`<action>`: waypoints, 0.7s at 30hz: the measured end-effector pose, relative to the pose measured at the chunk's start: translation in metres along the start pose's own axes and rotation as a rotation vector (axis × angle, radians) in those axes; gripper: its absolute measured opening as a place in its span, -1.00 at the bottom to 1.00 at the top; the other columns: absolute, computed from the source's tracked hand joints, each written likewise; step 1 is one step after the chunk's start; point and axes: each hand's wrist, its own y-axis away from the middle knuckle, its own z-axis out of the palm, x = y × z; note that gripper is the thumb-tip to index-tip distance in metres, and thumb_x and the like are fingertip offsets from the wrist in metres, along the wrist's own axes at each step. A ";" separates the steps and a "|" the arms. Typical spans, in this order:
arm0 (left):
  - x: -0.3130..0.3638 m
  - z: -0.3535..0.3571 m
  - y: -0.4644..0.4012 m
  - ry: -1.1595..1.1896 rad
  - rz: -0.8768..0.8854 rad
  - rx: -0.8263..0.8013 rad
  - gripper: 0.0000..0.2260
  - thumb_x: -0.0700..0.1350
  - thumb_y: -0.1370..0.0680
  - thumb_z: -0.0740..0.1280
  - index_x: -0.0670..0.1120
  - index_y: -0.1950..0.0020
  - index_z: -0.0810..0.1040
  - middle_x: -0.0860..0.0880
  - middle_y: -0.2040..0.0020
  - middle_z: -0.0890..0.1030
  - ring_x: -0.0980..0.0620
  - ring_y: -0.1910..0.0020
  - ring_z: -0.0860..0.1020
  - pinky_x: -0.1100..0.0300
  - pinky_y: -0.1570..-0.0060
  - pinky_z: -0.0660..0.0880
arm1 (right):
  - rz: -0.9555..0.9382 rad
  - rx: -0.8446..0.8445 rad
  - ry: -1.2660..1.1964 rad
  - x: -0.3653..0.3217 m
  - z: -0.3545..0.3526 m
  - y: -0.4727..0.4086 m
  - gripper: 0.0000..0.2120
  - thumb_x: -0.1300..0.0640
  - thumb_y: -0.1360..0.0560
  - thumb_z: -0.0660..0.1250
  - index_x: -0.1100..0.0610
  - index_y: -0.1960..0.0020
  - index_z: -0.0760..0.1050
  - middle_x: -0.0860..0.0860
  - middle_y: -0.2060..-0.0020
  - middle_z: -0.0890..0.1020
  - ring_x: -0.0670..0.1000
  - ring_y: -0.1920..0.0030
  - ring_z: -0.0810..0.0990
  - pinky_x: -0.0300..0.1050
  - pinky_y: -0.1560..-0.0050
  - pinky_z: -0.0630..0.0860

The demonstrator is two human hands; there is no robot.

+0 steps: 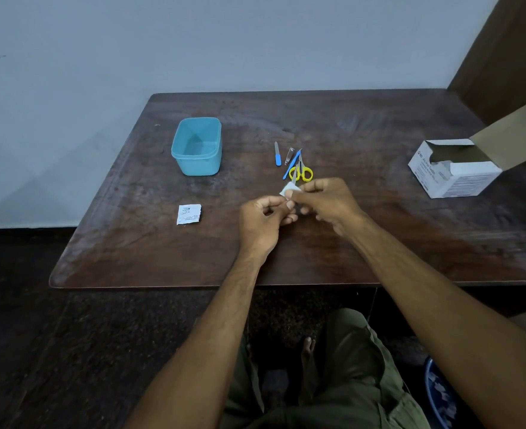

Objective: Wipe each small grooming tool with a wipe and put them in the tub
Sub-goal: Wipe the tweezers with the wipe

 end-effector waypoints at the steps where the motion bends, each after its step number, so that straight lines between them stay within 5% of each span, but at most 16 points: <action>1: 0.000 0.000 0.000 0.003 0.002 -0.007 -0.93 -0.31 -0.51 0.39 -0.18 0.15 0.64 -0.08 0.32 0.64 0.10 0.39 0.62 0.34 0.28 0.57 | 0.009 -0.004 0.005 0.001 -0.001 0.001 -0.83 0.13 -0.39 0.53 0.18 0.16 0.58 -0.01 0.42 0.57 -0.21 0.58 0.43 -0.39 0.62 0.25; 6: 0.000 -0.001 0.000 0.047 -0.011 -0.039 -0.90 -0.32 -0.54 0.35 -0.18 0.07 0.63 -0.09 0.24 0.68 0.08 0.30 0.66 0.32 0.17 0.60 | -0.014 0.029 -0.022 -0.004 0.000 -0.002 -0.83 0.12 -0.43 0.49 0.22 0.18 0.59 0.04 0.37 0.60 -0.21 0.58 0.44 -0.42 0.59 0.28; 13: -0.002 -0.004 -0.001 0.109 -0.031 -0.069 -0.87 -0.36 -0.55 0.30 -0.33 -0.05 0.60 -0.24 0.12 0.68 0.00 0.19 0.68 0.27 0.08 0.61 | -0.088 -0.061 -0.070 -0.006 0.004 0.010 -0.94 0.32 -0.45 0.43 0.29 0.08 0.60 -0.11 0.61 0.56 -0.24 0.60 0.45 -0.45 0.56 0.30; 18: 0.000 -0.003 -0.001 0.110 -0.039 -0.071 -0.89 -0.34 -0.54 0.34 -0.24 -0.02 0.62 -0.16 0.15 0.69 0.02 0.19 0.69 0.27 0.07 0.61 | -0.077 0.027 -0.040 -0.005 0.003 0.001 -0.85 0.18 -0.45 0.46 0.24 0.23 0.60 -0.03 0.51 0.57 -0.22 0.58 0.44 -0.42 0.58 0.29; 21: 0.000 -0.004 -0.001 0.137 -0.046 -0.046 -0.90 -0.34 -0.52 0.36 -0.27 -0.01 0.62 -0.18 0.17 0.69 0.01 0.22 0.68 0.28 0.12 0.61 | -0.086 0.000 -0.044 -0.001 0.008 0.000 -0.91 0.20 -0.44 0.46 0.24 0.13 0.63 0.00 0.45 0.59 -0.22 0.56 0.44 -0.42 0.55 0.30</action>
